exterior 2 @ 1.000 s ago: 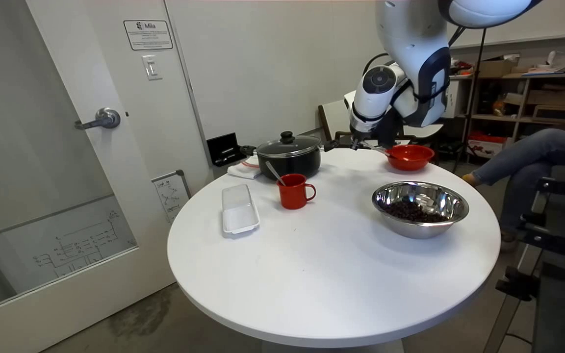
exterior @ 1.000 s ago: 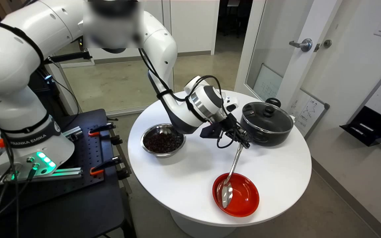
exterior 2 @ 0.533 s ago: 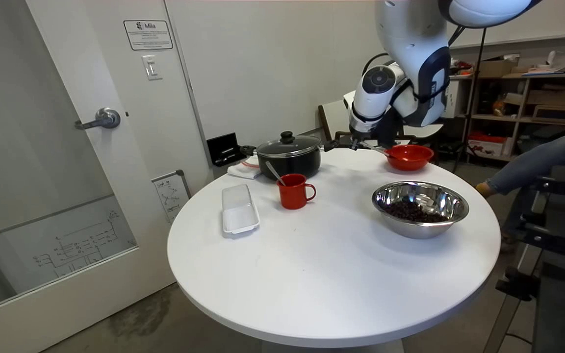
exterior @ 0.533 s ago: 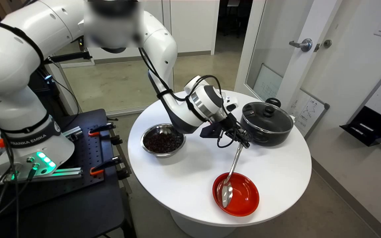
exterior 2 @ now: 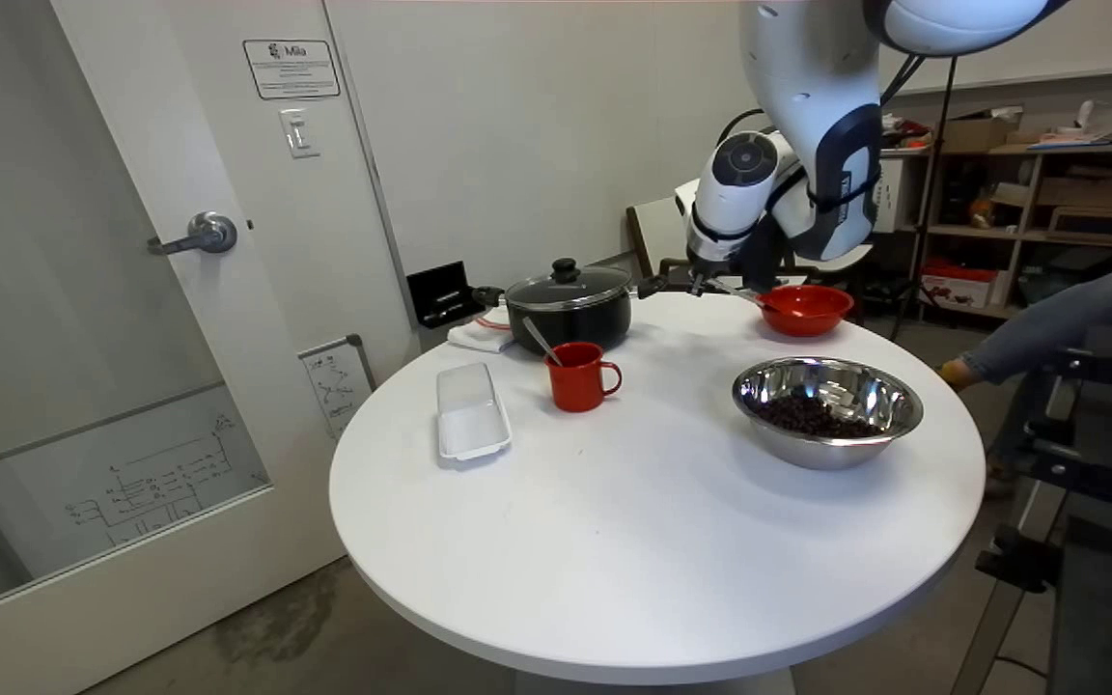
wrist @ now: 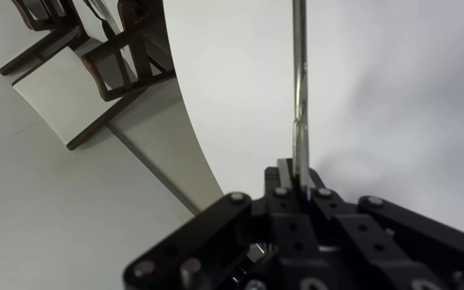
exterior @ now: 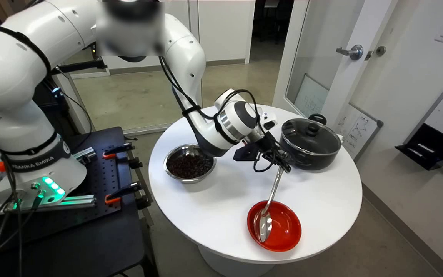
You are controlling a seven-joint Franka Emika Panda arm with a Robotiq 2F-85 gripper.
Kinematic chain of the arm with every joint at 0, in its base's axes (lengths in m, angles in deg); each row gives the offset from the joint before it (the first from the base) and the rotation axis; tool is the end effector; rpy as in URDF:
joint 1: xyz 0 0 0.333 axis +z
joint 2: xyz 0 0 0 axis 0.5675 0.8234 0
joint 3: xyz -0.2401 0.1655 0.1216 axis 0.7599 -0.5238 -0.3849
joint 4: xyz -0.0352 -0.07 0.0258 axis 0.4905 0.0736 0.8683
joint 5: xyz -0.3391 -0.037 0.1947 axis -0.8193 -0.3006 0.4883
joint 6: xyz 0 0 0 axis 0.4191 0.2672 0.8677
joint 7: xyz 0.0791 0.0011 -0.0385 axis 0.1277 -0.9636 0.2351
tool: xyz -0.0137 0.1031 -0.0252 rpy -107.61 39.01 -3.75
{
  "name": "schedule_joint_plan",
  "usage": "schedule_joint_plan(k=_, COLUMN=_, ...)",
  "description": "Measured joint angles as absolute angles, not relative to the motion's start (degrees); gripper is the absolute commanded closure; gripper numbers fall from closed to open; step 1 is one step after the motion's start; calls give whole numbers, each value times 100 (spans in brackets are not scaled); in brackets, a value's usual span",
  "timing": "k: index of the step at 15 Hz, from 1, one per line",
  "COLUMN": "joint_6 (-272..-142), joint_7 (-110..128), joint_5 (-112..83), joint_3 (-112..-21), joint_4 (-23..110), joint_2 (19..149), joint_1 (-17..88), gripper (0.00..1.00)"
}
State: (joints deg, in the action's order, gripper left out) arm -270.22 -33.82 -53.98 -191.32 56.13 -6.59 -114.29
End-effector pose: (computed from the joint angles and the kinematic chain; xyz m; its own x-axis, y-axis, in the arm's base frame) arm 0.6107 -0.1541 0.0843 0.8567 0.3898 0.3378 0.0737 -0.7408 0.6677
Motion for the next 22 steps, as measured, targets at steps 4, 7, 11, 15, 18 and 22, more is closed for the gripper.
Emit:
schedule_joint_plan(k=4, joint_6=-27022, joint_7=-3382, joint_5=-5398, joint_3=-19132, joint_4=5614, joint_2=-659, joint_1=-11429, gripper=99)
schedule_joint_plan(k=7, joint_6=-27022, joint_7=-3382, joint_5=-5398, joint_3=-19132, joint_4=5615, joint_2=-659, joint_1=-11429, gripper=99)
schedule_joint_plan(k=11, joint_6=-27022, joint_7=-3382, joint_5=-5409, joint_3=-19140, joint_4=5625, joint_2=-659, joint_1=-11430, gripper=57)
schedule_joint_plan(k=15, joint_6=-27022, joint_7=-3382, joint_5=-5409, joint_3=-19178, joint_4=5647, joint_2=-659, joint_1=-11430, gripper=44)
schedule_joint_plan(k=18, joint_6=-27022, joint_7=-3382, joint_5=-5409, joint_3=-19190, joint_4=5650, joint_2=-659, joint_1=-11430, gripper=43)
schedule_joint_plan(k=22, joint_6=-27031, joint_7=-3382, joint_5=-5428, joint_3=-19196, joint_4=5657, joint_2=-643, joint_1=-11429, gripper=12)
